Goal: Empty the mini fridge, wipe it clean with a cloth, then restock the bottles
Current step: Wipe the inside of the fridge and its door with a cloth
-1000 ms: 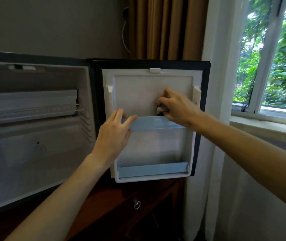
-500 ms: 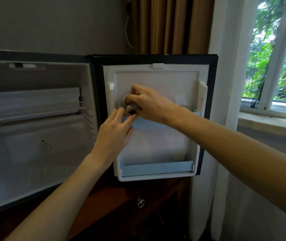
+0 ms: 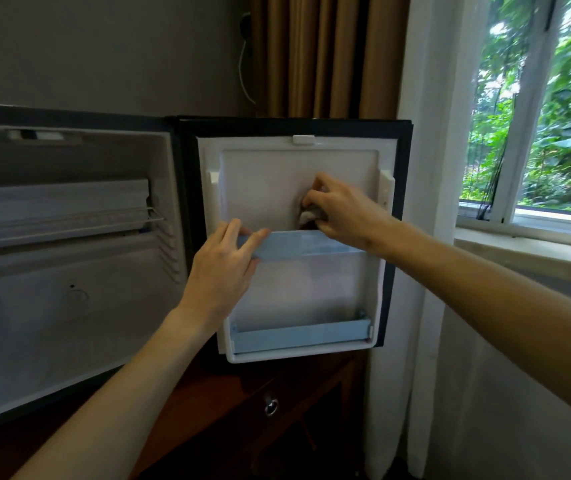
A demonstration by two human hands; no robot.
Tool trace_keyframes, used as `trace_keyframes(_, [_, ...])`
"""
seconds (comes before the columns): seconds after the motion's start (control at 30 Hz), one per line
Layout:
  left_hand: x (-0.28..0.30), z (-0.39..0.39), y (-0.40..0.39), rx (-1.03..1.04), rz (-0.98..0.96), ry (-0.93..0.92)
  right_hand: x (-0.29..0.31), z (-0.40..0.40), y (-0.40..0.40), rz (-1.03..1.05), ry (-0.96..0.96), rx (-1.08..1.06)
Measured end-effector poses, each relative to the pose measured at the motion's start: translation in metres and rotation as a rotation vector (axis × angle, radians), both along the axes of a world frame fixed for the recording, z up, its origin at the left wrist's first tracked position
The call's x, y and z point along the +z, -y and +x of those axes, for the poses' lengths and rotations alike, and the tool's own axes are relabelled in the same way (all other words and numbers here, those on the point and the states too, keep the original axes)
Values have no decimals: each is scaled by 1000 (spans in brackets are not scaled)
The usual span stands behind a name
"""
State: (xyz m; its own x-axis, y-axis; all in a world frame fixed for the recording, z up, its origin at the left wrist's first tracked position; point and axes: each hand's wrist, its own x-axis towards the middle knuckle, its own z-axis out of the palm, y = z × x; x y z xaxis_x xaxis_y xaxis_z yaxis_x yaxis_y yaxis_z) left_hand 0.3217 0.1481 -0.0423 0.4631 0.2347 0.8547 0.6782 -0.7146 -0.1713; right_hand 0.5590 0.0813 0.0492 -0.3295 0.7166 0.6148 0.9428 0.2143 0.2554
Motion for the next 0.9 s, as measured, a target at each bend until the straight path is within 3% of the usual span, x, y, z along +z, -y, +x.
trace_keyframes(0.23, [4, 3, -3, 30, 42, -38, 18, -99, -43, 7, 125, 205])
trace_keyframes(0.4, [4, 1, -2, 41, 43, -61, 15, -66, -31, -35, 169, 200])
trace_keyframes(0.67, [7, 0, 1, 21, -8, -56, -2, 42, 13, -3, -28, -113])
trace_keyframes(0.9, [6, 2, 2, 23, 15, -57, 2, 5, 2, -19, -71, -70])
